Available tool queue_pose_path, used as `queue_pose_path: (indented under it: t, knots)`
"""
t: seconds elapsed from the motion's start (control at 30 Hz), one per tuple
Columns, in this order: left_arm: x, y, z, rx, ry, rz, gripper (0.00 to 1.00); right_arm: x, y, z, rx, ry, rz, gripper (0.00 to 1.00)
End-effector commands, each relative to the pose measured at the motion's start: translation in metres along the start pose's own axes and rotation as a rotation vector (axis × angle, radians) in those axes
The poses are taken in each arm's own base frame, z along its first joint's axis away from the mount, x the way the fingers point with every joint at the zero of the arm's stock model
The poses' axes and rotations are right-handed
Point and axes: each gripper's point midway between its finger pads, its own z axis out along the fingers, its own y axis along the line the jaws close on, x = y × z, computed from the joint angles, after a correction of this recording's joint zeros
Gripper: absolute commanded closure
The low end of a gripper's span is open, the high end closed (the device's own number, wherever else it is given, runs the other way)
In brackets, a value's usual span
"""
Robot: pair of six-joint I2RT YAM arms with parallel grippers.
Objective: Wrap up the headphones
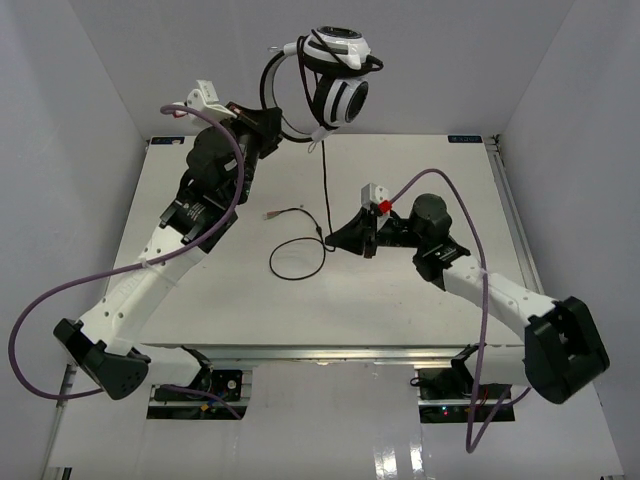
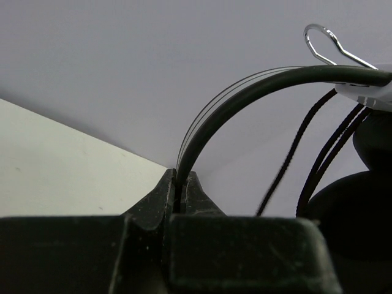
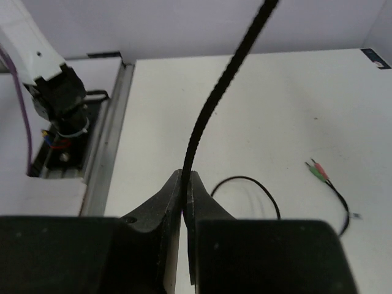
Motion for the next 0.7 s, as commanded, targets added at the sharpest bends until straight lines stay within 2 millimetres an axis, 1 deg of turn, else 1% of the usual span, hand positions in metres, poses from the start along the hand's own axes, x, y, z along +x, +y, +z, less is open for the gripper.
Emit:
queue_pose_path:
  t: [0.0,0.03,0.07,0.1,0.17,0.23,0.3,0.33,0.4,0.47,0.5,0.67]
  knots:
    - [-0.054,0.038,0.013,-0.197,-0.276,0.182,1.00,0.013,0.004,-0.016,0.089,0.254,-0.253,0.92]
    - [-0.056,0.052,0.018,-0.240,-0.297,0.226,1.00,0.013,0.007,-0.020,0.092,0.299,-0.275,0.92]
    - [-0.051,0.070,0.027,-0.278,-0.288,0.254,1.00,0.006,0.005,-0.022,0.116,0.323,-0.311,0.92]
    - [-0.045,0.083,0.035,-0.312,-0.278,0.282,1.00,0.003,0.007,-0.024,0.124,0.353,-0.341,0.92]
    - [-0.032,0.106,0.049,-0.372,-0.255,0.342,1.00,0.000,0.013,-0.028,0.123,0.422,-0.397,0.92]
    - [-0.021,0.127,0.057,-0.413,-0.232,0.424,1.00,-0.012,0.007,-0.040,0.178,0.471,-0.443,0.92]
    - [-0.012,0.141,0.061,-0.428,-0.217,0.488,1.00,-0.026,0.001,-0.049,0.226,0.496,-0.502,0.92]
    - [-0.004,0.153,0.061,-0.445,-0.190,0.540,1.00,-0.034,-0.003,-0.052,0.248,0.501,-0.540,0.92]
    - [0.008,0.170,0.060,-0.463,-0.153,0.616,1.00,-0.044,-0.012,-0.059,0.306,0.523,-0.582,0.92]
    - [0.024,0.191,0.055,-0.488,-0.105,0.674,1.00,-0.058,-0.022,-0.064,0.360,0.538,-0.639,0.92]
    - [0.030,0.198,0.052,-0.484,-0.085,0.702,1.00,-0.067,-0.027,-0.066,0.392,0.541,-0.668,0.92]
    - [0.060,0.206,0.037,-0.372,0.043,0.747,1.00,-0.100,-0.055,-0.077,0.543,0.562,-0.763,0.92]
